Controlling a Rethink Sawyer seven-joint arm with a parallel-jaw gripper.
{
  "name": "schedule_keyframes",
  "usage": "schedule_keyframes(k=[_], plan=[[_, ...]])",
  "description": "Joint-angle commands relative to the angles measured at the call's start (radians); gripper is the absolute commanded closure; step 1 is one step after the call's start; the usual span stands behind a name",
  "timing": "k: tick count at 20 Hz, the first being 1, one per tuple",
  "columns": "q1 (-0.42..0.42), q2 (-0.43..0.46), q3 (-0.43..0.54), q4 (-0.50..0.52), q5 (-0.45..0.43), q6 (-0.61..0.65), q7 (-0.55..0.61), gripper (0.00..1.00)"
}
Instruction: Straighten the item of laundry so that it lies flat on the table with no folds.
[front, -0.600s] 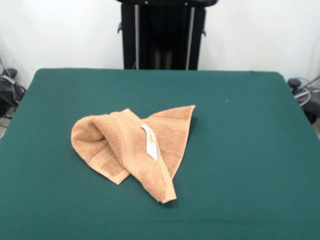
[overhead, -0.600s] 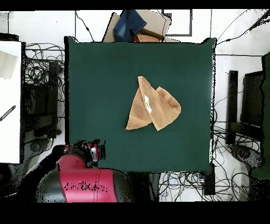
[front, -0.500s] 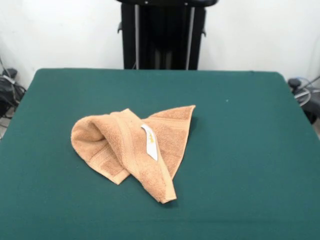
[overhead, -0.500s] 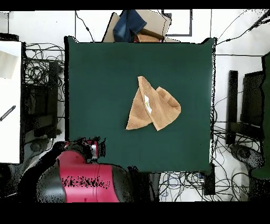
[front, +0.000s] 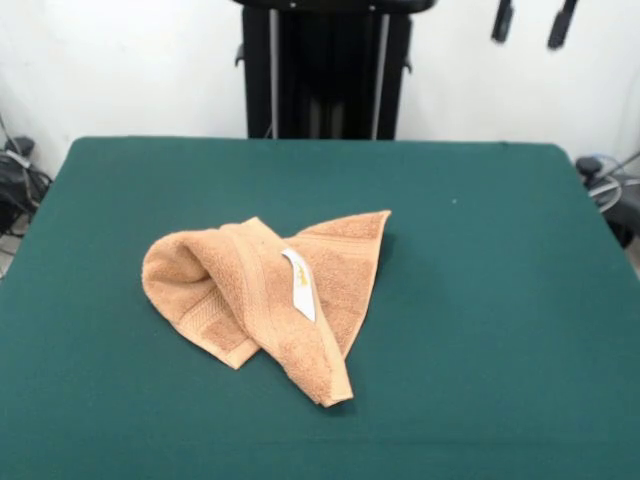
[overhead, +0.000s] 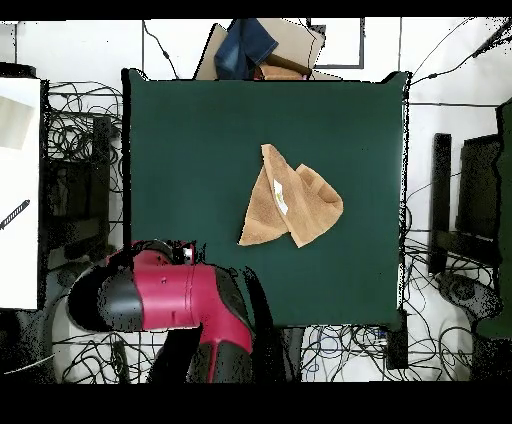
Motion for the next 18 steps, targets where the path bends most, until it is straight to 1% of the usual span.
schedule_keyframes(k=[1, 3, 4, 8, 9, 10, 11, 12, 14, 16, 17, 18], plan=[[0.003, 0.132, -0.023, 0.067, 0.013, -0.096, 0.271, 0.0], [0.013, 0.138, -0.031, 0.111, 0.016, -0.153, 0.287, 0.0], [-0.004, 0.228, -0.009, 0.072, 0.028, -0.219, 0.296, 0.0], [0.019, 0.098, -0.005, 0.245, 0.069, -0.283, 0.327, 0.0], [0.023, 0.076, -0.002, 0.281, 0.08, -0.312, 0.343, 0.0], [0.028, 0.07, 0.004, 0.311, 0.086, -0.37, 0.361, 0.0], [0.046, 0.055, -0.012, 0.323, 0.09, -0.378, 0.367, 0.0], [0.076, 0.032, -0.051, 0.302, 0.092, -0.325, 0.356, 0.0], [0.106, -0.008, -0.082, 0.31, 0.1, -0.256, 0.334, 0.0], [0.11, -0.029, -0.089, 0.324, 0.101, -0.239, 0.306, 0.0], [0.096, -0.042, -0.074, 0.342, 0.114, -0.241, 0.299, 0.0], [0.074, -0.033, -0.044, 0.354, 0.13, -0.259, 0.292, 0.0]])
